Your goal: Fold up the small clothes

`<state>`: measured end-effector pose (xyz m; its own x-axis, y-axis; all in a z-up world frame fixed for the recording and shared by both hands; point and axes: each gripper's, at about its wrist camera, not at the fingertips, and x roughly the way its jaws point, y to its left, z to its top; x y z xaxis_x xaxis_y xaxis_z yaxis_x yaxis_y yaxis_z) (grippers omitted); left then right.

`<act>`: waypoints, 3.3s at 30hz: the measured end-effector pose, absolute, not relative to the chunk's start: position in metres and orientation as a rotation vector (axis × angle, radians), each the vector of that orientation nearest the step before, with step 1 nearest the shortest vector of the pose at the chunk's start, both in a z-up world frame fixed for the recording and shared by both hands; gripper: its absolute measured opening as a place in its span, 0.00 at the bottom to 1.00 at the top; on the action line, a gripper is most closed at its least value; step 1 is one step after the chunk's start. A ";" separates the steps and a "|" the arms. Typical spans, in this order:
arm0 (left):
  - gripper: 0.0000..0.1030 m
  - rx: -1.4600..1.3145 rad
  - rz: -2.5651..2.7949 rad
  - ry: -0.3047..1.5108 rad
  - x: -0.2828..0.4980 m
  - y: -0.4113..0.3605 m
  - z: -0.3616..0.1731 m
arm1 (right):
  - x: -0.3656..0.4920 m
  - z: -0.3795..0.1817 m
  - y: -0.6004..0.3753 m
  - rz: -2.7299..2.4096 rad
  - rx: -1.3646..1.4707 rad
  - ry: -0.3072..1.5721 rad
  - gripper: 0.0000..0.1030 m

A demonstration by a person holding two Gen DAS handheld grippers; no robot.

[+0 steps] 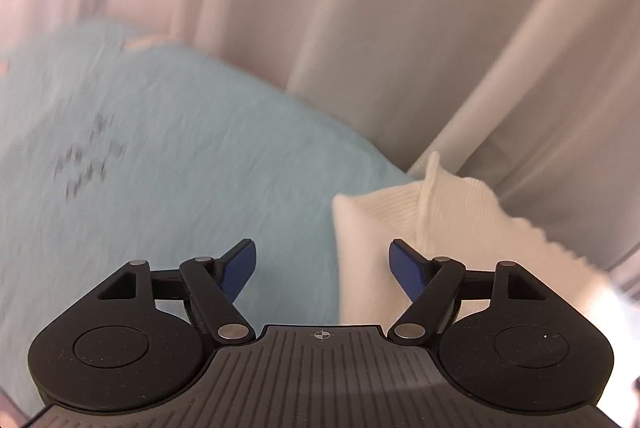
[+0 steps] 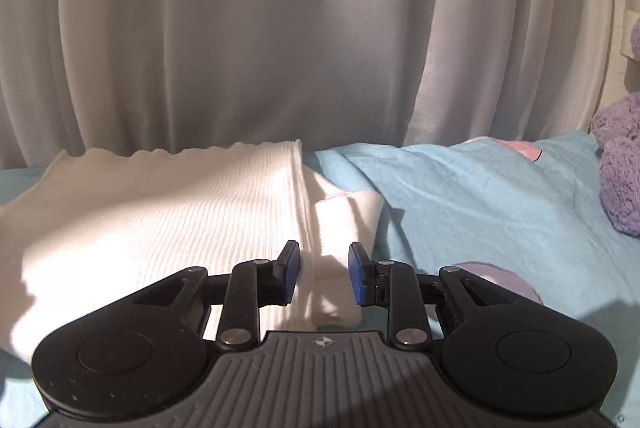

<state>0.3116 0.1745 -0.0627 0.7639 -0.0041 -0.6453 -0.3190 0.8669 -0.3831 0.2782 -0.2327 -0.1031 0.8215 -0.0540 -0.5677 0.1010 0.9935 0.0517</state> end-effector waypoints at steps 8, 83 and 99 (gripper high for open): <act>0.73 -0.649 -0.044 0.753 0.310 0.176 -0.071 | 0.262 -0.112 -0.177 0.114 0.097 0.643 0.24; 0.68 -0.293 0.144 0.840 0.278 0.092 -0.060 | 0.340 -0.119 -0.193 0.480 0.861 0.891 0.34; 0.68 -0.279 0.110 0.839 0.280 0.079 -0.055 | 0.343 -0.085 -0.151 0.482 0.463 0.815 0.10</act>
